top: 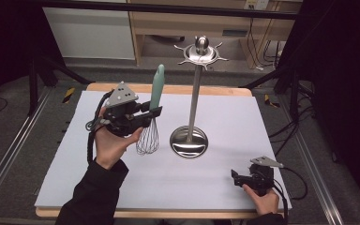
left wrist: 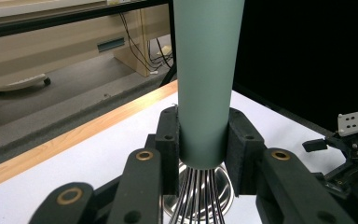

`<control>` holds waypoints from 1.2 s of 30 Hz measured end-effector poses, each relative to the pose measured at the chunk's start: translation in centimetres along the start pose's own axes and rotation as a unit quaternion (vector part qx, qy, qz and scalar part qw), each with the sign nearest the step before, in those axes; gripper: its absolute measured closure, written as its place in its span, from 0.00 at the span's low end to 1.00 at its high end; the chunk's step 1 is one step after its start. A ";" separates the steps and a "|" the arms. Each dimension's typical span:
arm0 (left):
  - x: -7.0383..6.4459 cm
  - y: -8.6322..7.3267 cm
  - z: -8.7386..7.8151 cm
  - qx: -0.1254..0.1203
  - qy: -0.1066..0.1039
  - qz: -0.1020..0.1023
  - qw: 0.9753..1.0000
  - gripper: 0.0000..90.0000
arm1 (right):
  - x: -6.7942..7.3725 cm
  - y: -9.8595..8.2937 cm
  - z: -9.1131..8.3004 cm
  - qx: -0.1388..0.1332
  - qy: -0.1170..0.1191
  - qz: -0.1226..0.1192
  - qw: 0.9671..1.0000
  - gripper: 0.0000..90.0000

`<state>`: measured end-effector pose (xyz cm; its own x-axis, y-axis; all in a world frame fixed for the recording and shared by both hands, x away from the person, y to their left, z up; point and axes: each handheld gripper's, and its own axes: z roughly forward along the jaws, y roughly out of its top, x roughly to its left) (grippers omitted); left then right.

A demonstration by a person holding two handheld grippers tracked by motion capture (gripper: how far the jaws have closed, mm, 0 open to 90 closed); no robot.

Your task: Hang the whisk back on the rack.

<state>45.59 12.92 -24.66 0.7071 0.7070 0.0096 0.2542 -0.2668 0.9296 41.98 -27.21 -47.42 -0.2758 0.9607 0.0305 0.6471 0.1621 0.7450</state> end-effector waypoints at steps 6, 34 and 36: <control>-0.1 0.9 0.5 0.002 0.002 0.003 1.000 0.77 | 0.0 0.0 0.0 -0.001 0.000 -0.002 1.000 0.08; -0.5 2.4 3.4 0.033 0.014 0.013 0.999 0.77 | 0.0 0.1 -0.1 -0.002 0.004 0.002 1.000 0.08; -0.6 2.6 3.5 0.038 0.022 0.017 0.999 0.77 | 0.0 0.1 0.0 -0.002 0.005 0.001 1.000 0.08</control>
<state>48.17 9.54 -23.57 0.6876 0.7237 0.0581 0.2809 -0.3390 0.8979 42.01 -27.21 -47.31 -0.2819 0.9587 0.0385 0.6453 0.1597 0.7471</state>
